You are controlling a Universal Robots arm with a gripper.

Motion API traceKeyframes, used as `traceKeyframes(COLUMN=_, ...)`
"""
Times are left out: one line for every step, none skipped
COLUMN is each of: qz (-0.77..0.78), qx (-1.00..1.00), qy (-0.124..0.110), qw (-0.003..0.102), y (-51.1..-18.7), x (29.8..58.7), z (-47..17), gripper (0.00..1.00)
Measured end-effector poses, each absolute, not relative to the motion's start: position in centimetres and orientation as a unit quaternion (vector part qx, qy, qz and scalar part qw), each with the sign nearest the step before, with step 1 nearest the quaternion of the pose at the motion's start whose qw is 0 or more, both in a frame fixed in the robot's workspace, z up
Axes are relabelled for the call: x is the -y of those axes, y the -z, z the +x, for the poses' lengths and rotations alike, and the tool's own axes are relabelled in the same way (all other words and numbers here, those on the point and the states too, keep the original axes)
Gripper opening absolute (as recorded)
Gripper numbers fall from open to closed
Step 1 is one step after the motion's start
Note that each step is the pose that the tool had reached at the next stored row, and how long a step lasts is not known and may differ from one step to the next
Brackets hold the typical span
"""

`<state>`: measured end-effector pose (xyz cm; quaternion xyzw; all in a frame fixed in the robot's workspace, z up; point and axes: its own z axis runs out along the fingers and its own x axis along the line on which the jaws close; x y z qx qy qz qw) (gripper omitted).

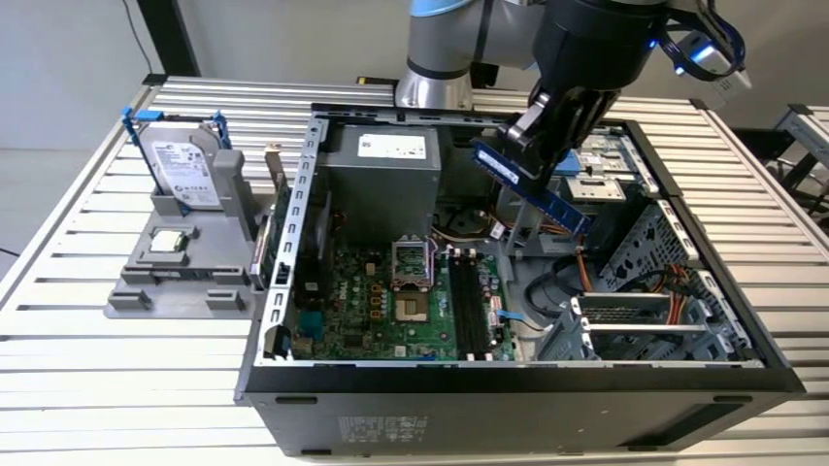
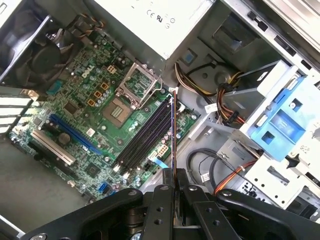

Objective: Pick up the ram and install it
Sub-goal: 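Insert the ram into the slot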

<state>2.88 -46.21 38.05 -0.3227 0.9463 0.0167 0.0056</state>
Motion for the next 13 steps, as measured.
traceKeyframes(qz=-0.321, qx=-0.947, qy=-0.017, qw=0.006, y=-38.06, x=46.21, z=2.88, gripper=0.00)
traceKeyframes(qz=-0.320, qx=-0.947, qy=-0.017, qw=0.006, y=-38.06, x=46.21, z=2.88, gripper=0.00)
traceKeyframes(qz=-0.319, qx=-0.948, qy=-0.017, qw=0.006, y=-38.06, x=46.21, z=2.88, gripper=0.00)
traceKeyframes(qz=-0.318, qx=-0.948, qy=-0.017, qw=0.006, y=-38.06, x=46.21, z=2.88, gripper=0.00)
traceKeyframes(qz=-0.317, qx=-0.948, qy=-0.017, qw=0.006, y=-38.05, x=46.21, z=2.88, gripper=0.00)
traceKeyframes(qz=-0.317, qx=-0.948, qy=-0.017, qw=0.006, y=-38.05, x=46.21, z=2.88, gripper=0.00)
traceKeyframes(qz=-0.316, qx=-0.949, qy=-0.017, qw=0.006, y=-38.05, x=46.21, z=2.88, gripper=0.00)
traceKeyframes(qz=-0.316, qx=-0.949, qy=-0.017, qw=0.006, y=-38.05, x=46.21, z=2.88, gripper=0.00)
traceKeyframes(qz=-0.315, qx=-0.949, qy=-0.017, qw=0.006, y=-38.05, x=46.21, z=2.88, gripper=0.00)
traceKeyframes(qz=-0.315, qx=-0.949, qy=-0.017, qw=0.006, y=-38.05, x=46.21, z=2.88, gripper=0.00)
traceKeyframes(qz=-0.315, qx=-0.949, qy=-0.017, qw=0.006, y=-38.05, x=46.21, z=2.88, gripper=0.00)
traceKeyframes(qz=-0.314, qx=-0.949, qy=-0.017, qw=0.006, y=-38.05, x=46.21, z=2.88, gripper=0.00)
traceKeyframes(qz=-0.314, qx=-0.949, qy=-0.017, qw=0.006, y=-38.05, x=46.21, z=2.88, gripper=0.00)
